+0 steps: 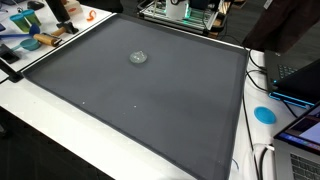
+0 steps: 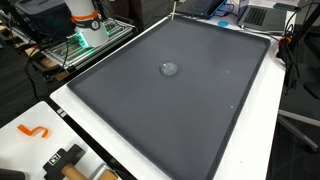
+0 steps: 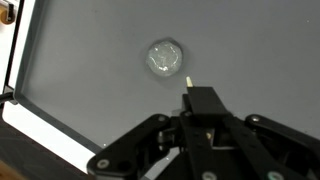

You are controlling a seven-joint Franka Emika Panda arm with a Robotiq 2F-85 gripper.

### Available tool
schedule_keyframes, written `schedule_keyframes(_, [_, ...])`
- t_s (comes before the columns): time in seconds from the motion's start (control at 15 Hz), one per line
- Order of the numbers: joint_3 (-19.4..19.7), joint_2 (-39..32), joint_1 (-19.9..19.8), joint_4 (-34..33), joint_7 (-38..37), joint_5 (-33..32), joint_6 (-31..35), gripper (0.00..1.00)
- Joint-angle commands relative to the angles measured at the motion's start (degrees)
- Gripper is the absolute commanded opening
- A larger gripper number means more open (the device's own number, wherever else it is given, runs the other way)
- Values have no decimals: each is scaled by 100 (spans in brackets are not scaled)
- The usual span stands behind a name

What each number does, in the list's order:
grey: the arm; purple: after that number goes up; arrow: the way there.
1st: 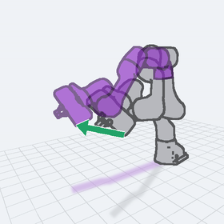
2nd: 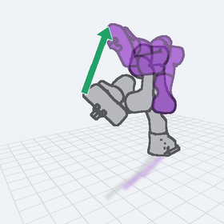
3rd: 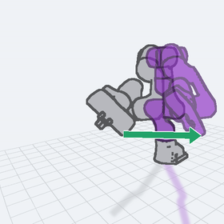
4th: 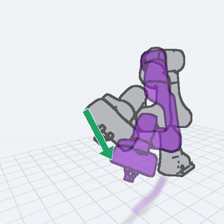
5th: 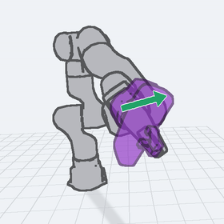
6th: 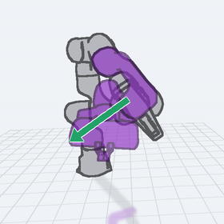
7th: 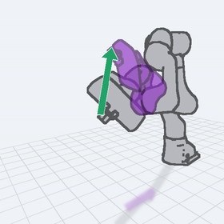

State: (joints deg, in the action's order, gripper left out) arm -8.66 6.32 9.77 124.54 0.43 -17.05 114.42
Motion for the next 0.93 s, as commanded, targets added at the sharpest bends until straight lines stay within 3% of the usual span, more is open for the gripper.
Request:
schedule_keyframes(0.0, [-39,-24,-39,-32,-3,4,-17,13])
schedule_keyframes(0.07, [-38,-28,-43,-37,-3,3,-17,13])
schedule_keyframes(0.13, [-38,-27,-46,-39,-4,3,-17,3])
schedule_keyframes(0.6, [-84,-793,-37,-153,-591,-661,688,3])
schedule_keyframes(0.87, [5,-1233,-21,-426,-863,-935,757,3])
